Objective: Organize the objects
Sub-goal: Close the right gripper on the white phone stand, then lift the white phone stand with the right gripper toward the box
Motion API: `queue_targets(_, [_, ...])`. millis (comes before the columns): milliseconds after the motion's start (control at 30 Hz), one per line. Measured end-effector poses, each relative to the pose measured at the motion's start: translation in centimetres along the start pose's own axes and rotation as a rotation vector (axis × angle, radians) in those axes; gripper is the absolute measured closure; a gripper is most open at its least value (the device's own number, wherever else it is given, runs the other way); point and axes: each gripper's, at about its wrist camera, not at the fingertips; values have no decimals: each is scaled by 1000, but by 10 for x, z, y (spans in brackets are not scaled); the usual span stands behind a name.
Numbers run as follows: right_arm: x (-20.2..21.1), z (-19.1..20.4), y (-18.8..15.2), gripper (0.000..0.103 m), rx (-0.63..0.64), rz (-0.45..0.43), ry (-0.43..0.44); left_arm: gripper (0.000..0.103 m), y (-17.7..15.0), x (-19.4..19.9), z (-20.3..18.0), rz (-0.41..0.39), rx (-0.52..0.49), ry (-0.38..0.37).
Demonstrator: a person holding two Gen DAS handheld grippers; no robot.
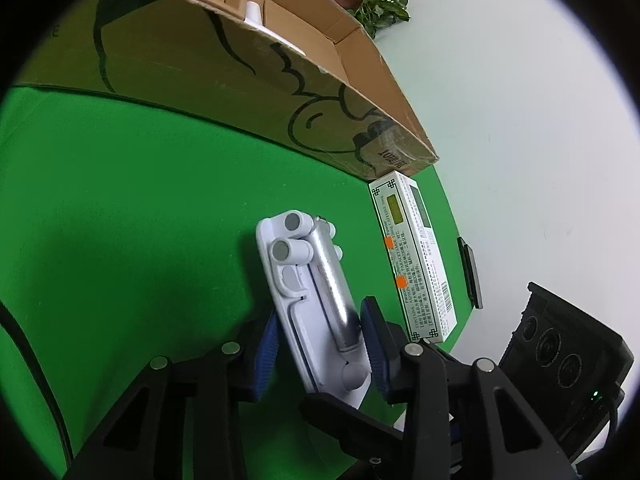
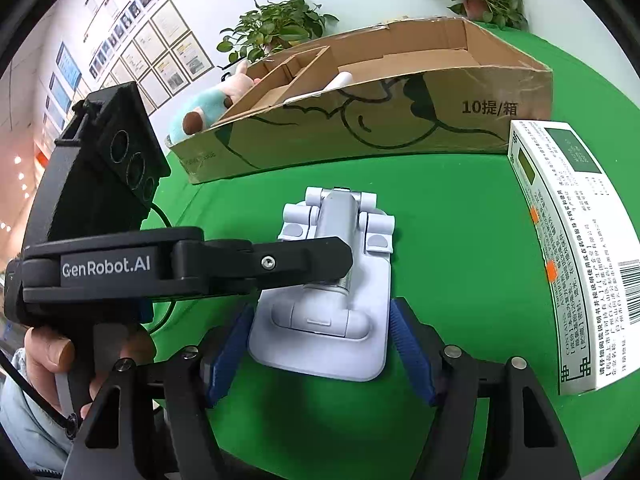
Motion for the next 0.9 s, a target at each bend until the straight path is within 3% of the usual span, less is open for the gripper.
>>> queue_targets(200, [1,13,2,37,32,-5,-16,73,-9,8,-18,-21,-60,17])
queue_targets(367, [23,17,9,41,48,-78,-48,77,-7,23,-50,-68,-150,4])
queue_targets(633, [47,30,56,42,82,-202,-80,77,15,59,-94,-174,-275,8])
queue_targets(900, [93,29,88,44,116,-286,-106,80,42,87,-129,-219,-363,3])
Point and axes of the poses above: each gripper's, at about its wrist camera, not at the fingertips, and x roughly against the way its jaws point, z to its left, y to its top, and after that the axes turned 6 degrees about x, right-handed
